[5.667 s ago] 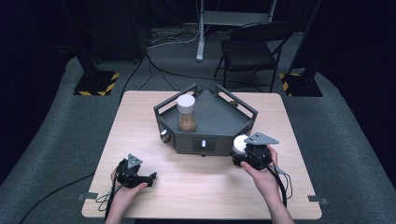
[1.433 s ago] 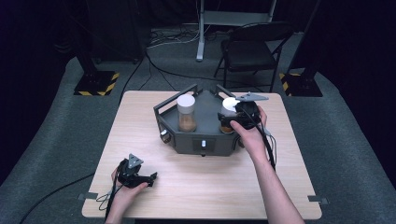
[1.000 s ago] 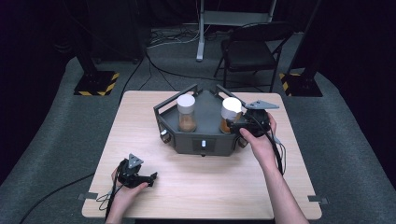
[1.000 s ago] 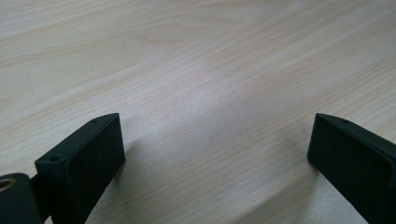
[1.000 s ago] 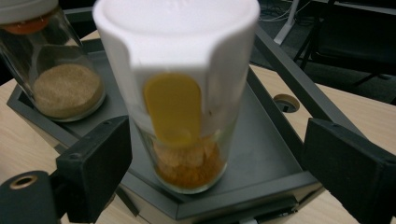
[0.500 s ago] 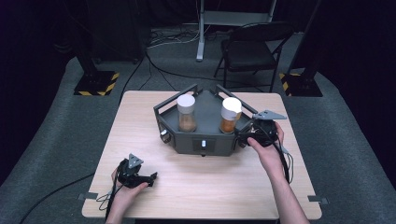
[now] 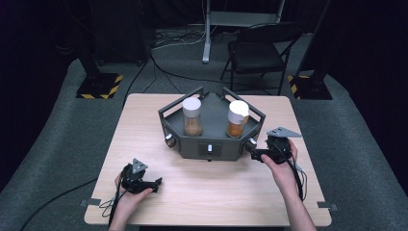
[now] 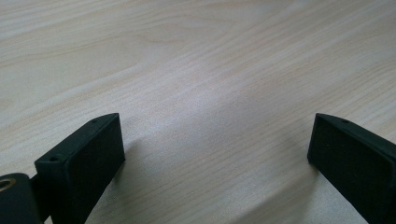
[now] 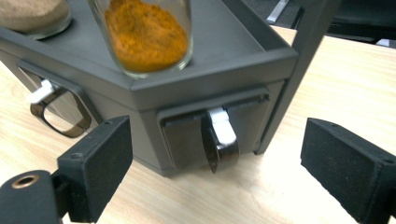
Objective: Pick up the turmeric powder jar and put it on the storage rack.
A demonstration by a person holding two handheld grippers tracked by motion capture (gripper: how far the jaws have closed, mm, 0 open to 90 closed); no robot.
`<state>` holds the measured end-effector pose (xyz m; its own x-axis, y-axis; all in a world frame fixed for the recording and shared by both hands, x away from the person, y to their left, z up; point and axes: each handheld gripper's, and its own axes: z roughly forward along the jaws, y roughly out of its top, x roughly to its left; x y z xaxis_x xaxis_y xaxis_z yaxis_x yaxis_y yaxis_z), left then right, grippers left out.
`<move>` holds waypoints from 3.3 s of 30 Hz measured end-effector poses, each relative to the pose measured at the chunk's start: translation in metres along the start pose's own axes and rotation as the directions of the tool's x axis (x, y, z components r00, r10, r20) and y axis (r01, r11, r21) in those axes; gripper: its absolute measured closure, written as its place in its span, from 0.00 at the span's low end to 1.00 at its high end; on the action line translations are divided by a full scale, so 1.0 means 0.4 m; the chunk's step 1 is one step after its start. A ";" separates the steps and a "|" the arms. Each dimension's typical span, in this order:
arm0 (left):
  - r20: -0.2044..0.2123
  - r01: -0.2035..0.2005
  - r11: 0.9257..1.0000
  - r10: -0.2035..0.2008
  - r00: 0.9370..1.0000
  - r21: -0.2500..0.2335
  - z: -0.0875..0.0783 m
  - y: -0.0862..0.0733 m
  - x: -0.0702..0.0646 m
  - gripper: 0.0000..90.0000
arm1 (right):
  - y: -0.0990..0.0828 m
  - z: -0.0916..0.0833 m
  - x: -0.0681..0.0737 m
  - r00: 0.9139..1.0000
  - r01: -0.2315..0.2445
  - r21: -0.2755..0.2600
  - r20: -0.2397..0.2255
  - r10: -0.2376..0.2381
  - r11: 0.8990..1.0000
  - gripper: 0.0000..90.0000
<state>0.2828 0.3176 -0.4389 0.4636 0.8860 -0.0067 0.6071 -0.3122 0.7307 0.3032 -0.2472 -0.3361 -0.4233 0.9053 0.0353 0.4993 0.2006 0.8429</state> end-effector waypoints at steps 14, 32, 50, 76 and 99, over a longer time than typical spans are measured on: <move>0.000 0.000 1.000 0.000 1.000 0.000 0.000 0.000 0.000 0.04 | -0.088 0.000 -0.027 0.999 -0.024 0.037 0.024 0.023 0.999 0.09; 0.000 0.000 1.000 0.000 1.000 0.000 0.000 0.000 0.000 0.04 | -0.201 0.008 -0.061 0.995 -0.097 0.058 0.039 0.095 0.994 0.10; -0.001 0.001 1.000 -0.001 1.000 0.001 0.001 0.001 -0.001 0.04 | -0.277 0.013 -0.076 0.989 -0.134 0.105 0.078 0.126 0.985 0.10; 0.002 -0.001 1.000 0.001 1.000 0.003 0.008 0.009 -0.001 0.03 | -0.276 0.015 -0.037 0.989 -0.068 0.182 0.145 0.042 0.981 0.00; 0.003 -0.003 1.000 0.003 1.000 0.002 0.009 0.008 -0.001 0.03 | -0.276 0.016 -0.036 0.987 -0.074 0.180 0.151 0.047 0.981 0.00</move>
<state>0.2870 0.3152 -0.4388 0.4676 0.8839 -0.0067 0.6070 -0.3156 0.7293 0.2589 -0.2801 -0.4332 -0.2809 0.9597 -0.0066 0.6568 0.1972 0.7278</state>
